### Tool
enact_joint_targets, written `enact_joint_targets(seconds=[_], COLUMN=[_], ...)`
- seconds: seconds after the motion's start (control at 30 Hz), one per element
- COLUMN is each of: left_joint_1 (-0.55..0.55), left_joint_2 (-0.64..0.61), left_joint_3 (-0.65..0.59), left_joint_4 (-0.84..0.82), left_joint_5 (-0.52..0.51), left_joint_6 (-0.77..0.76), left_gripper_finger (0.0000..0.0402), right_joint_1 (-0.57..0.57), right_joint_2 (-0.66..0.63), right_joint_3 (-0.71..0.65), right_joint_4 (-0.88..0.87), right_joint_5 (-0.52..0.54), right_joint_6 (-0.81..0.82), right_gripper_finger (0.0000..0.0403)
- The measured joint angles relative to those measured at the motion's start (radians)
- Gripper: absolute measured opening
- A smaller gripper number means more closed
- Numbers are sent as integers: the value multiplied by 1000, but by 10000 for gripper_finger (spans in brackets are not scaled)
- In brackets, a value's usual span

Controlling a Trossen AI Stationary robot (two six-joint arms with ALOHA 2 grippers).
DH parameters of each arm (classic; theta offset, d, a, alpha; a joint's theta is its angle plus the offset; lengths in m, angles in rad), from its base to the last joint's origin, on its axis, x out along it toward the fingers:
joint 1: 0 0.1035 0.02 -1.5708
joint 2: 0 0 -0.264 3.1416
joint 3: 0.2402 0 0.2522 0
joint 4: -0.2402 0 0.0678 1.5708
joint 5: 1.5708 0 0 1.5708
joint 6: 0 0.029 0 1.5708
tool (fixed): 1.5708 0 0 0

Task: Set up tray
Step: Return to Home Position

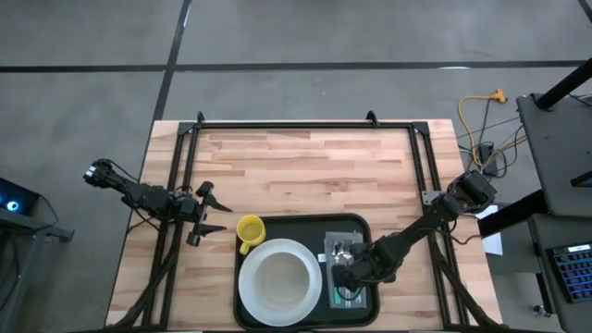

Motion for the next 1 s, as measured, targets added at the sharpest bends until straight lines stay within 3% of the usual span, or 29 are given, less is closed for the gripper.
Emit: enact_joint_targets(seconds=[0.27, 0.4, 0.5, 0.7, 0.8, 0.87, 0.97, 1.0], left_joint_1=[0, 0, 0, 0, 0, 0, 0, 0], left_joint_2=[0, 0, 0, 0, 0, 0, 1, 1], left_joint_3=[0, 0, 0, 0, 0, 0, 0, 0], left_joint_4=[0, 0, 0, 0, 0, 0, 0, 0], left_joint_5=[0, 0, 0, 0, 0, 0, 0, 0], left_joint_6=[0, 0, 0, 0, 0, 0, 0, 0], left_gripper_finger=[224, 224, 224, 224, 224, 224, 224, 224], right_joint_1=[0, 8, 13, 41, 46, 36, 2, -20], right_joint_2=[0, 0, 0, -3, -3, 5, 60, 55], right_joint_3=[50, 83, 110, 50, -79, -194, -352, -368], right_joint_4=[6, 32, 179, 844, 1282, 1619, 2133, 2127], right_joint_5=[39, 278, 483, 907, 1034, 1001, 738, 648], right_joint_6=[-145, -336, -570, -1365, -1580, -1644, -1743, -1709], right_gripper_finger=[117, 122, 125, 130, 128, 125, 121, 119])
